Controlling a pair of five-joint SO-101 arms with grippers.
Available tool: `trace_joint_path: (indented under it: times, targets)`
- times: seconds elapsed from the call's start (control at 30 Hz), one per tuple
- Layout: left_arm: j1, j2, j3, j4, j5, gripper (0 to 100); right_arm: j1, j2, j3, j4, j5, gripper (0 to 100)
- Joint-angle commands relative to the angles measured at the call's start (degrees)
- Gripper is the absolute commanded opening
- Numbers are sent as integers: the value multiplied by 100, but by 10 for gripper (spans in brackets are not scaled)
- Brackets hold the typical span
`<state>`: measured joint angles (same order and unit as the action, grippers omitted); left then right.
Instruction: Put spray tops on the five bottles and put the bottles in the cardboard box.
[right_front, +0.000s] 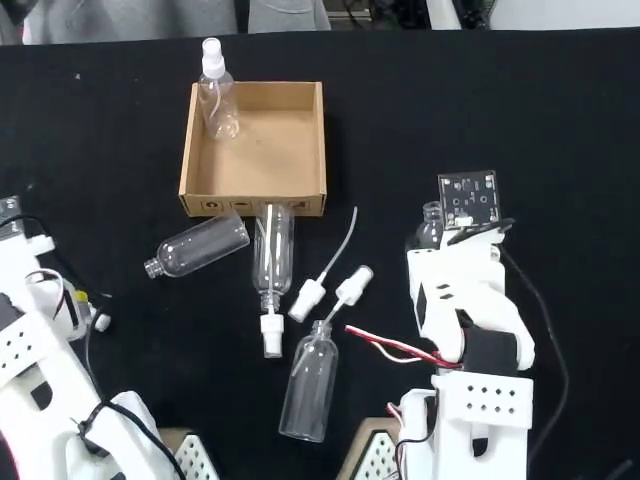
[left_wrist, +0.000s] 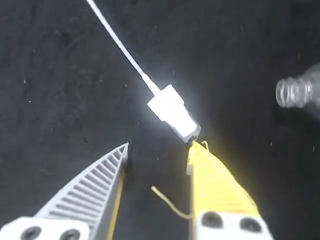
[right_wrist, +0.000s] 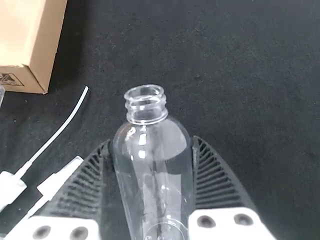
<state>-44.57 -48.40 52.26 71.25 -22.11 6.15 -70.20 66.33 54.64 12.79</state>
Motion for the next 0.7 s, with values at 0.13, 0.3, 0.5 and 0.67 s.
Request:
trace_joint_path:
  times: [0.13,0.3,0.5,0.67]
  targets:
    - [75,44,-769,431,-914,181,158,-136,-13,-158,-26,67]
    - [75,765,-1367,765,-1336,181,158,-136,-13,-158,-9,67]
    - [66,2084,-2378,1196,-2338,181,158,-136,-13,-158,0,67]
    - [13,2796,-2888,1152,-3473,180,158,-136,-13,-167,0,67]
